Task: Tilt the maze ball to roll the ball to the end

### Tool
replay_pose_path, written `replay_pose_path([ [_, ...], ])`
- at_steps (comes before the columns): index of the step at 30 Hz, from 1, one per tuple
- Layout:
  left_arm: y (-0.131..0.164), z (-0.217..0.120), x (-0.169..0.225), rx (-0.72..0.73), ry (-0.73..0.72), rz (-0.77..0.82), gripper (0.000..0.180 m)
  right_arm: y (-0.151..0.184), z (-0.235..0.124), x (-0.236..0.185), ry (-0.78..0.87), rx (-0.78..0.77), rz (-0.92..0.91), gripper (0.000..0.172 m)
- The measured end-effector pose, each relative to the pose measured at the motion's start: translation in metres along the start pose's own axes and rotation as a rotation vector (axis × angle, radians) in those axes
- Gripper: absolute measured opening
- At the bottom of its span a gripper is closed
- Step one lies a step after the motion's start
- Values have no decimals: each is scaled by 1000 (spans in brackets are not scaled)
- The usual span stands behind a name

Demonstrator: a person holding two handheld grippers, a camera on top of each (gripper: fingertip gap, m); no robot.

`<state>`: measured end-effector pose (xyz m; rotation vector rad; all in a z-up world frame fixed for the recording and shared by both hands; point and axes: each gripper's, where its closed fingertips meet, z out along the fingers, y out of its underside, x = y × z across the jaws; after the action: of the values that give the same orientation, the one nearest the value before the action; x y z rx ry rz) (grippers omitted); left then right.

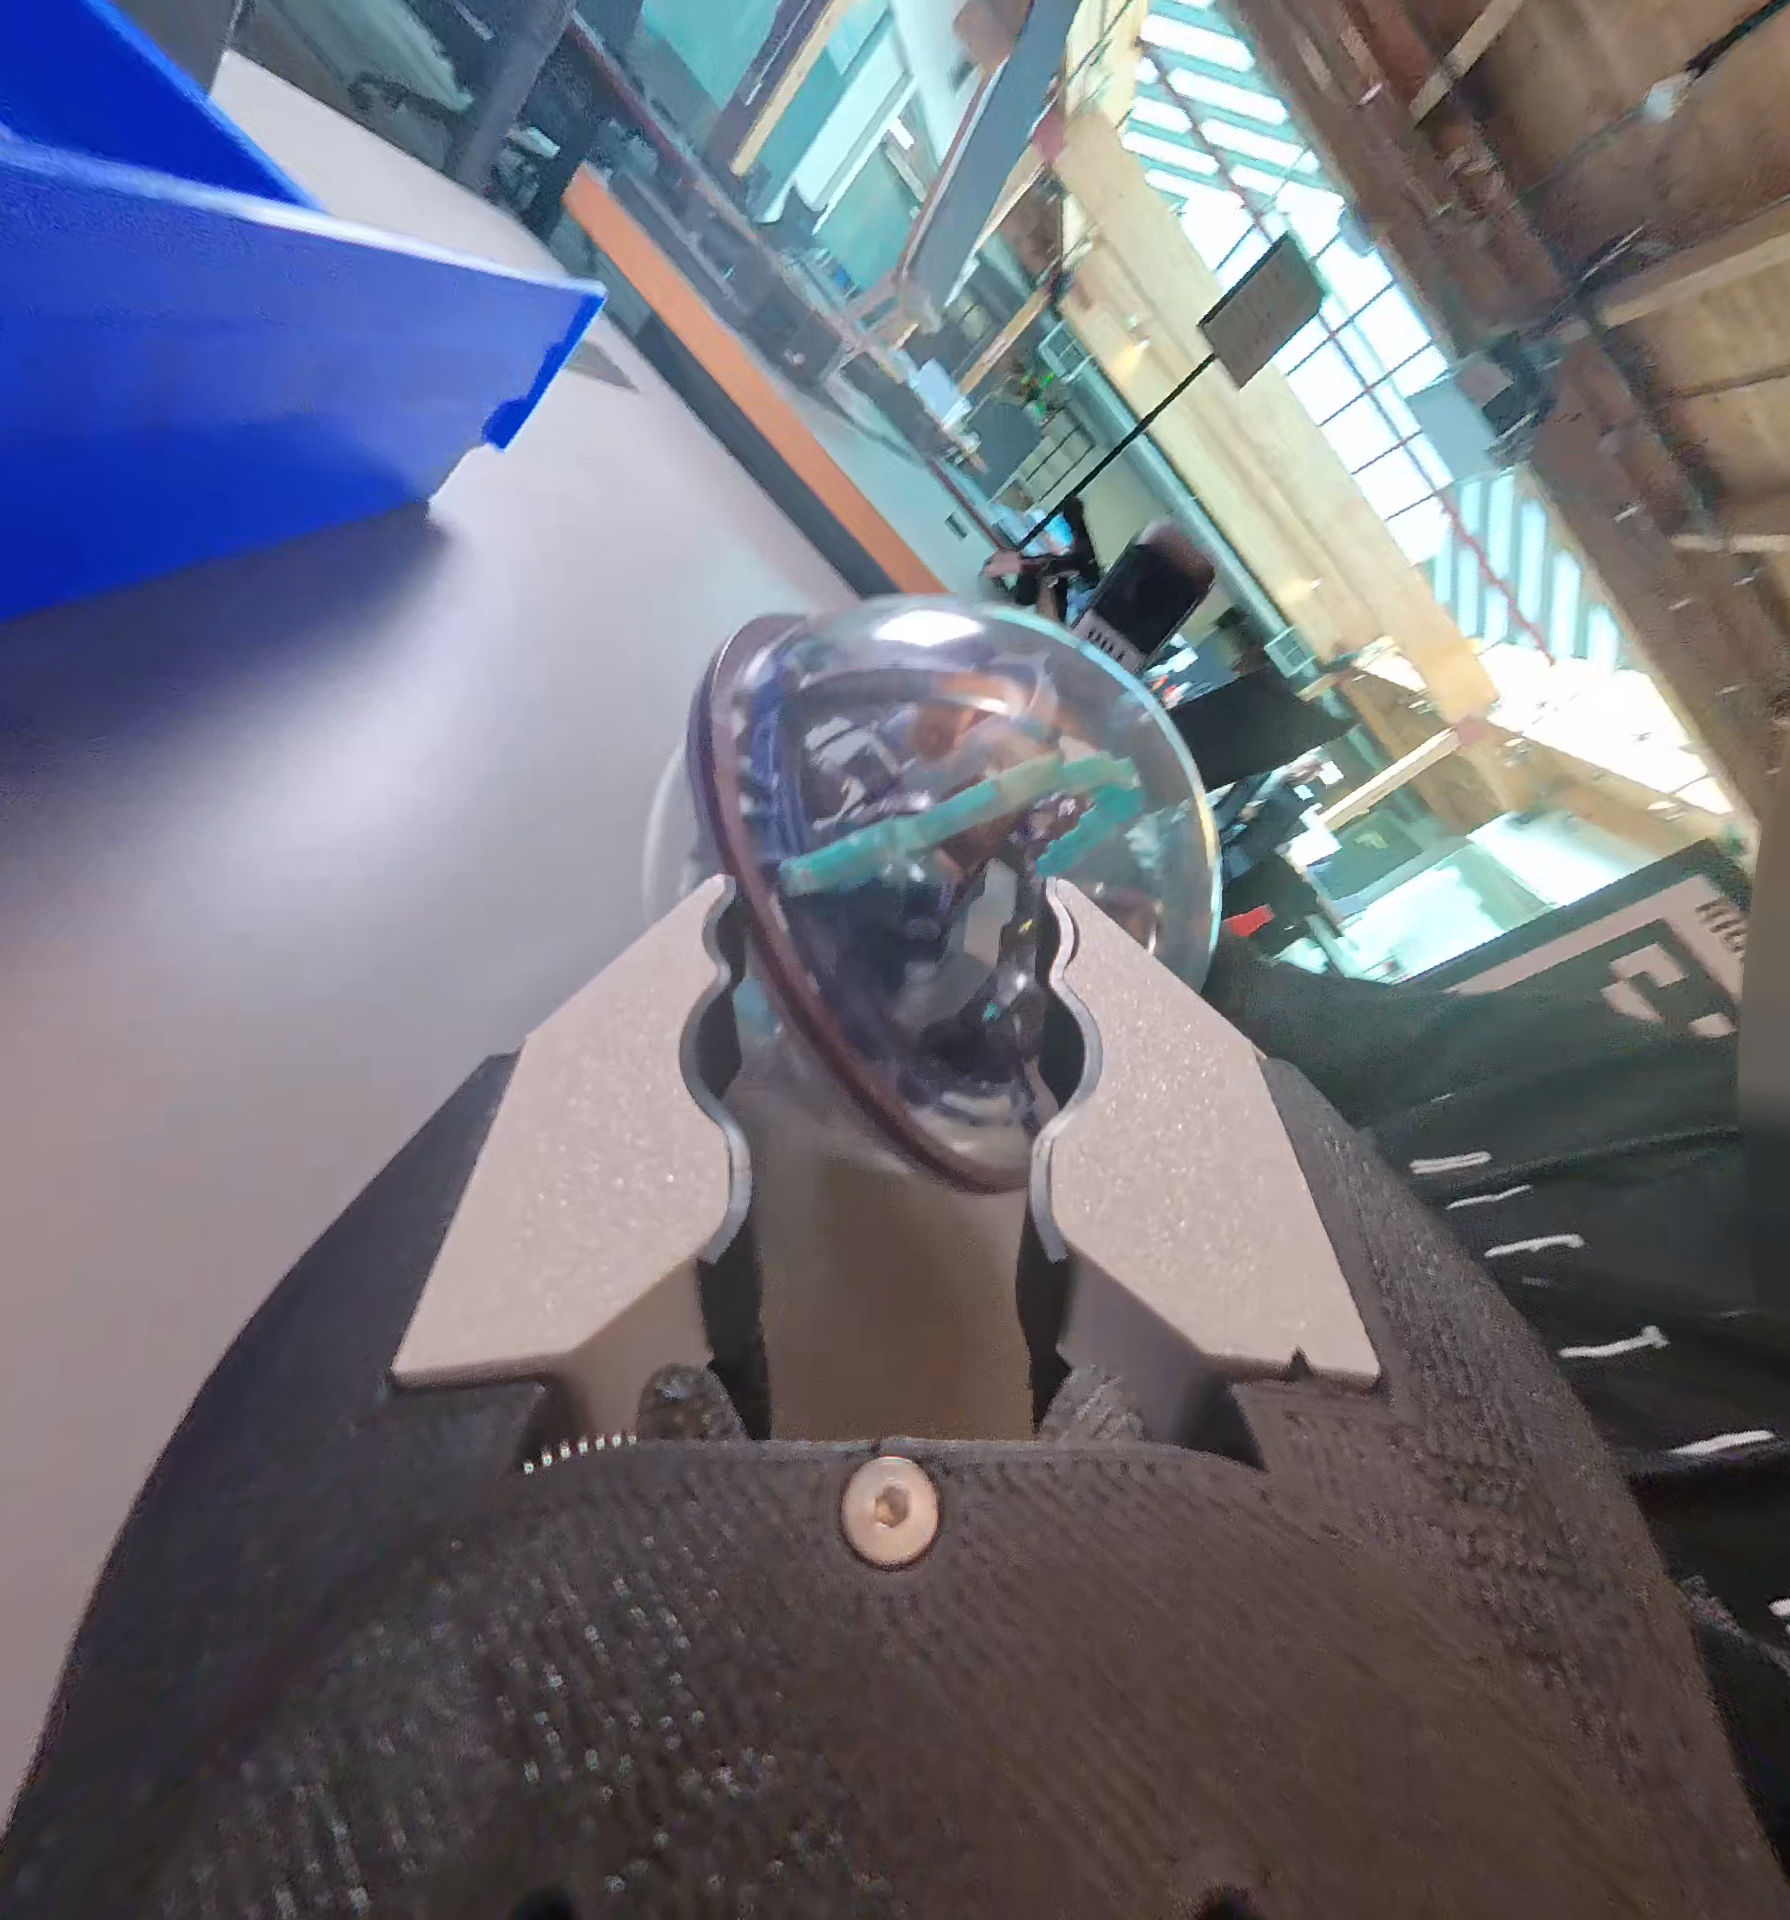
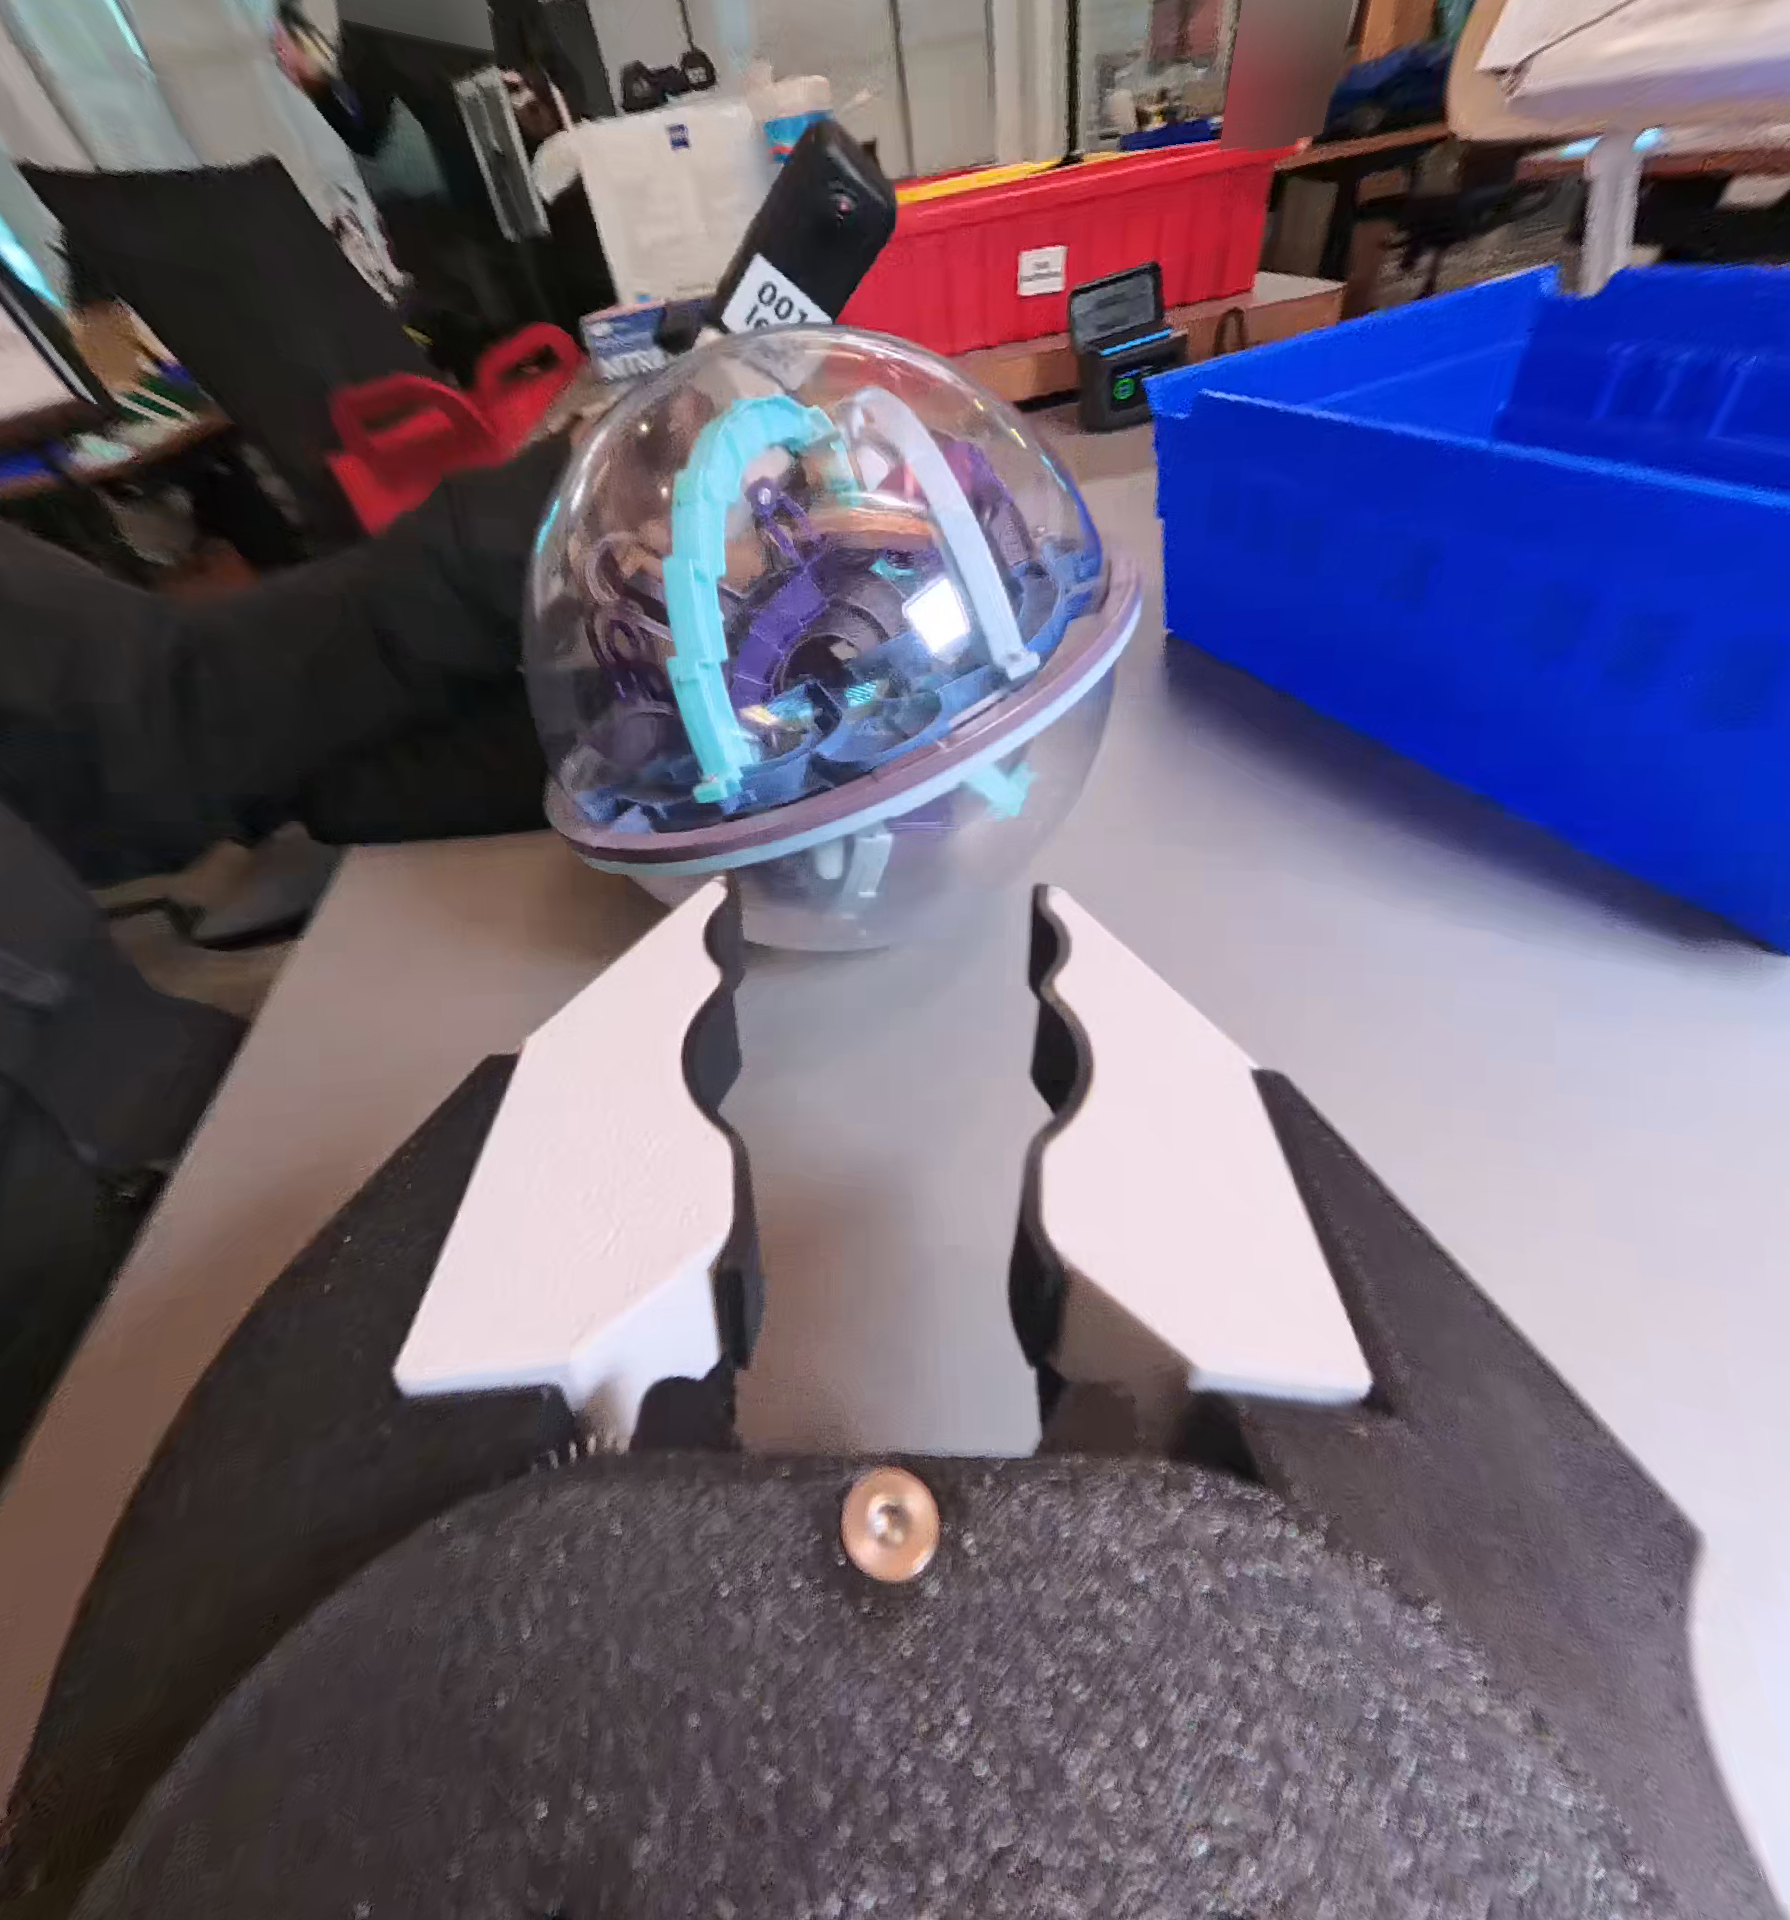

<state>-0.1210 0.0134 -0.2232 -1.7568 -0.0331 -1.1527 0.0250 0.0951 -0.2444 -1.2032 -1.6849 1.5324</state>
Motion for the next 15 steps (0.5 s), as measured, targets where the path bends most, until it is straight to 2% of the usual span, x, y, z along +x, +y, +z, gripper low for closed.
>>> replay_pose_path([
  [2, 15, -7, -5, -27, -60, 24, 56, -2, 4, -5, -36, 5, 35, 47],
  [7, 38, -5, 8, -98, -7, 65, 55, -7, 17, -16, -181, 28, 205, 42],
  [10, 36, 0, 16, -88, 64, 55, 47, -6, 17, -13, -202, 39, 257, 35],
  [12, 34, 1, 15, -78, 75, 50, 45, -5, 15, -10, -199, 42, 273, 13],
  [15, 33, 3, 16, -73, 72, 76, 44, -5, 13, -9, -195, 47, 281, 12],
])
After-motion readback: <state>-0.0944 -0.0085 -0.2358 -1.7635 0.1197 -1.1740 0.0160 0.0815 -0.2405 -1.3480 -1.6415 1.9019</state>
